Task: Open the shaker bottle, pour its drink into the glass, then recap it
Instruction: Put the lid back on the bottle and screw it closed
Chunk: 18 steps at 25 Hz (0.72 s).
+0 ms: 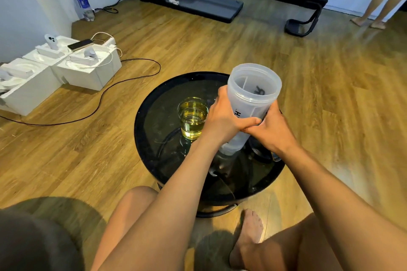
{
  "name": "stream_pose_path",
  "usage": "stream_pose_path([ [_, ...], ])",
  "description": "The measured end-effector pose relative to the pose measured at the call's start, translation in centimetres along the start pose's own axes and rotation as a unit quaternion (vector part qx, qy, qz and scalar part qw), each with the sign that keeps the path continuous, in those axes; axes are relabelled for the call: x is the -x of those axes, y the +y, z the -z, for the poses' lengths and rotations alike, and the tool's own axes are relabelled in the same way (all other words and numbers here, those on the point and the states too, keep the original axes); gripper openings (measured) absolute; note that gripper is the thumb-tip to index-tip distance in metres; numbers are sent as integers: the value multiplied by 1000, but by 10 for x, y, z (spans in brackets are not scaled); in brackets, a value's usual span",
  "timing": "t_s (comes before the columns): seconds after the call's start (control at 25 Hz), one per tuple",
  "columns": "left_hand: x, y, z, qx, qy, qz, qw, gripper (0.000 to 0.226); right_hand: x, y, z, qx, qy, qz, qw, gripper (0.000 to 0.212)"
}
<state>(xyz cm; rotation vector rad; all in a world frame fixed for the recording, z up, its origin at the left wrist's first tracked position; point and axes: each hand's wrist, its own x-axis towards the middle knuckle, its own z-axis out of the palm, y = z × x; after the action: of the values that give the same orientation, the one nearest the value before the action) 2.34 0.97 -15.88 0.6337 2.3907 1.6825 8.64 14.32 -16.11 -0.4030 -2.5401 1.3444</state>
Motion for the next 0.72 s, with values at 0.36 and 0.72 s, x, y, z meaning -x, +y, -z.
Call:
stream_pose_path([
  [0.36,13,-15,-5,29,5,12,999,102,5,11,-10,-1,1,-41,999,97],
  [0.72,51,-18,1,-173,-193,182,948,51,30,37,16,134,-57,-94,985,112],
])
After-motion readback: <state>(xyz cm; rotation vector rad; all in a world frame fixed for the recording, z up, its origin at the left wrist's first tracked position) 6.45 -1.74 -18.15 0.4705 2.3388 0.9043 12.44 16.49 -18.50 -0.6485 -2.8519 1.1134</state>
